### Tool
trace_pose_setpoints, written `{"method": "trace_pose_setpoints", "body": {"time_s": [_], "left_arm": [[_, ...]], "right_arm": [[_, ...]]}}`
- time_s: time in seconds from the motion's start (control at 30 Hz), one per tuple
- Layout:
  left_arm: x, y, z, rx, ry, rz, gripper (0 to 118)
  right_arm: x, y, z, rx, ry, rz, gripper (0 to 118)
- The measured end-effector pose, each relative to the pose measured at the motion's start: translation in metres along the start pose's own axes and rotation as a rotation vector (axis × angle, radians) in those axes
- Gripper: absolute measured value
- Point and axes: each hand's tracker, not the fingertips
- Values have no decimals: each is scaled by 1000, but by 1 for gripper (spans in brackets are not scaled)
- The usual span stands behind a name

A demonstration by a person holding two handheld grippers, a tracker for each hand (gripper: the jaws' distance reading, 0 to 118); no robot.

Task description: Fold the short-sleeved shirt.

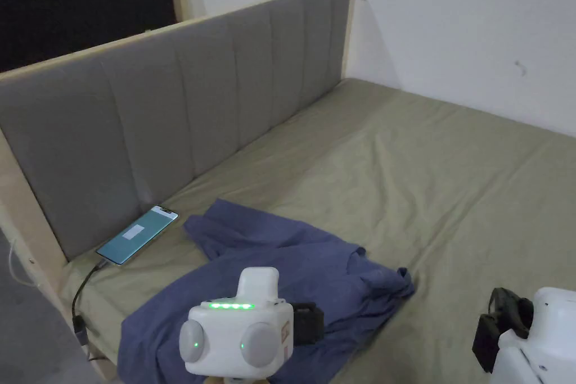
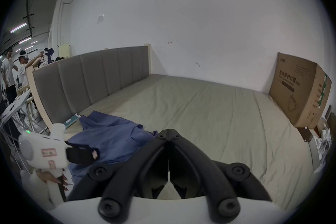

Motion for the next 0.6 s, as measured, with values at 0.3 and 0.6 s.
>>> {"method": "trace_pose_setpoints", "body": {"time_s": [0.3,0.6], "left_arm": [[19,1,-38,-97,153,-3,46],[7,25,-16,-124,70,190,7]], "right_arm": [[6,-14,-18,-81,-7,-36,0],[38,-11,-6,-78,-53,-103,0]]}}
